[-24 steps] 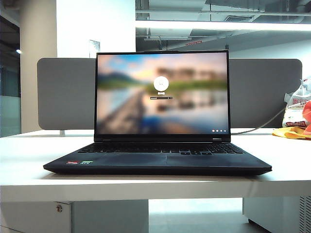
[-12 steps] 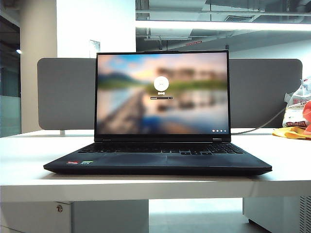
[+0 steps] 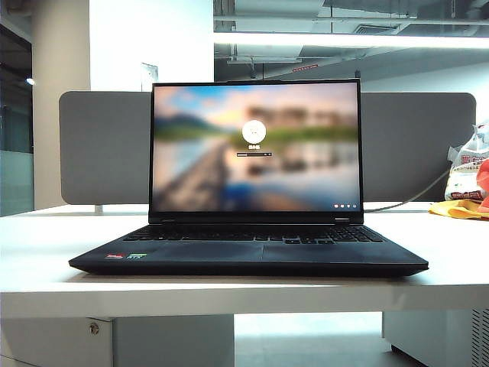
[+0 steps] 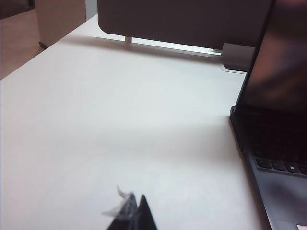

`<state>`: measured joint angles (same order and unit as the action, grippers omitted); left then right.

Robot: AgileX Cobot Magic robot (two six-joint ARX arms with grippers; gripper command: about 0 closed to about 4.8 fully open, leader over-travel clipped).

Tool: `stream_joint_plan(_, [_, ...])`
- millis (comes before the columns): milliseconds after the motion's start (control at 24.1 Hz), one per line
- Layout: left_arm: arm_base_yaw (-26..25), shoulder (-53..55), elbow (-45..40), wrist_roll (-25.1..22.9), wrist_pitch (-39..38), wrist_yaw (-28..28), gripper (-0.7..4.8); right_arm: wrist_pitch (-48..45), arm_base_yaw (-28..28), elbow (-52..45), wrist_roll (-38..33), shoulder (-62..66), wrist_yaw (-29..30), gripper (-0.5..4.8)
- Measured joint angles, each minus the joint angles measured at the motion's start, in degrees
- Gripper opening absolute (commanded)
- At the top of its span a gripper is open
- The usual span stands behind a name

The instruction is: Open the lid of the laptop and use the keypad to enter the password "123".

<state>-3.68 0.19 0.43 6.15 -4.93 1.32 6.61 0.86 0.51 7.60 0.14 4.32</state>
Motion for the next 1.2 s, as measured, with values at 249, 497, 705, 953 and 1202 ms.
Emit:
stream_joint_plan(249, [0.0, 0.0, 0.0, 0.0, 0.0, 0.0, -0.05, 0.3, 0.0, 0.0, -3.8, 0.0, -4.8, -0.01])
stream_joint_plan(497, [0.0, 0.0, 0.0, 0.0, 0.0, 0.0, -0.05, 0.3, 0.0, 0.0, -5.5, 0.0, -5.4, -0.01])
stream_joint_plan(705, [0.0, 0.0, 0.0, 0.0, 0.0, 0.0, -0.05, 0.1, 0.0, 0.0, -5.8, 0.0, -5.4, -0.01])
stream_joint_plan(953, [0.0, 0.0, 0.0, 0.0, 0.0, 0.0, -0.05, 0.1, 0.0, 0.0, -5.8, 0.0, -5.4, -0.01])
stream_joint_plan(1202, [0.0, 0.0, 0.0, 0.0, 0.0, 0.0, -0.05, 0.1, 0.0, 0.0, -5.8, 0.0, -5.4, -0.01])
